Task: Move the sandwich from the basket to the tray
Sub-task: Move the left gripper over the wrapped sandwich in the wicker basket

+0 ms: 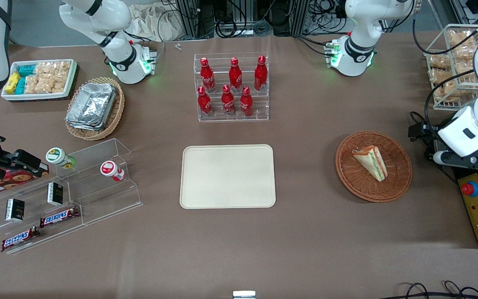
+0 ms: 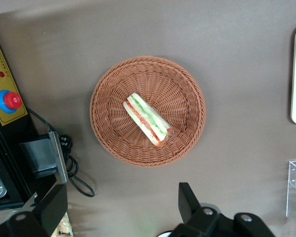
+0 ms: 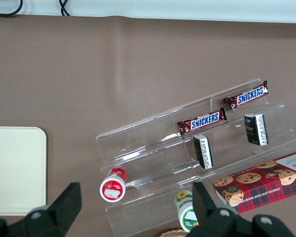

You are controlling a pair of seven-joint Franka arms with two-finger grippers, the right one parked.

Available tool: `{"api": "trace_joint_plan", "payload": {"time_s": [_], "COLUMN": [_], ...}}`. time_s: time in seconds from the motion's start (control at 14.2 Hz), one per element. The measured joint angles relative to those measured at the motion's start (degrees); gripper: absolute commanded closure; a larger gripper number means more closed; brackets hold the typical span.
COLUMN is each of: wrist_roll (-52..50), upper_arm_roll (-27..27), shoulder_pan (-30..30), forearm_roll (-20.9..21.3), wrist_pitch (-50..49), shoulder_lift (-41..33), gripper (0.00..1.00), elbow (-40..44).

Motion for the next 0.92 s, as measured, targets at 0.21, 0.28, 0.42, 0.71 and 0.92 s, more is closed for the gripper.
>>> {"api": "trace_joint_plan", "payload": {"time_s": [0.21, 0.28, 0.42, 0.71, 0.92], "wrist_roll": [-0.01, -0.27, -2.82, -8.91, -17.62], "upper_arm_roll": [0.0, 0.0, -0.09, 0.0, -0.07], "shoulder_pan": [-0.04, -0.1, -0.35, -0.52, -0.64], "forearm_roll": [0.0, -0.01, -0.05, -0.28, -0.29], "wrist_pitch": [-0.22, -0.23, -0.23, 0.11, 5.45], "shoulder_lift": [0.58, 0.77, 1.49, 2.61, 2.41], "gripper": [0.0, 0.0, 0.0, 0.0, 0.0], "elbow": [0.34, 0.46, 1.15, -1.4, -7.35]}}
